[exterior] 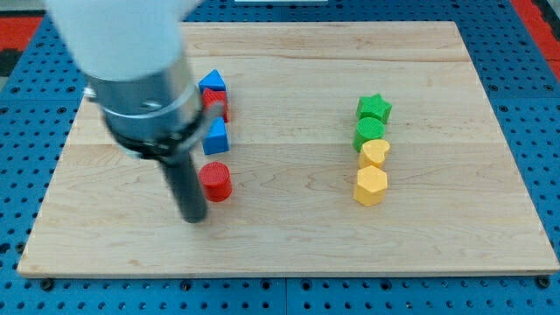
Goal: Separate red circle and blue cube
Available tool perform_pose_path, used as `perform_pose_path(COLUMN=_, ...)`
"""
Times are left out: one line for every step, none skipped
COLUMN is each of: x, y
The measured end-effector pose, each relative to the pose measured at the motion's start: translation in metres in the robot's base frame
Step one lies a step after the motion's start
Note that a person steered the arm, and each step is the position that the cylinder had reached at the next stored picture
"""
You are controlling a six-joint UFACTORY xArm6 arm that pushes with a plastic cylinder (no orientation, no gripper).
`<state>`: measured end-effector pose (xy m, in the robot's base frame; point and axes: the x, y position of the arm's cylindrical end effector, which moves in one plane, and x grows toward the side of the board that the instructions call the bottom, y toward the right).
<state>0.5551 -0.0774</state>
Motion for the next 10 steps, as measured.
perform_pose_path(x=-0.011, y=0.022)
perform_pose_path(x=-0.024, y=-0.022)
perform_pose_path(x=-0.038, y=-0.039)
perform_pose_path(x=-0.024, y=-0.009)
perform_pose_path(x=-0.068, y=-0.008)
perform_pose_path(x=-0.077, y=-0.004)
perform_pose_path(x=-0.077, y=0.003)
perform_pose_path(x=-0.085, y=-0.008)
perform_pose_path(x=-0.087, y=-0.017)
perform_pose_path(x=-0.088, y=-0.009)
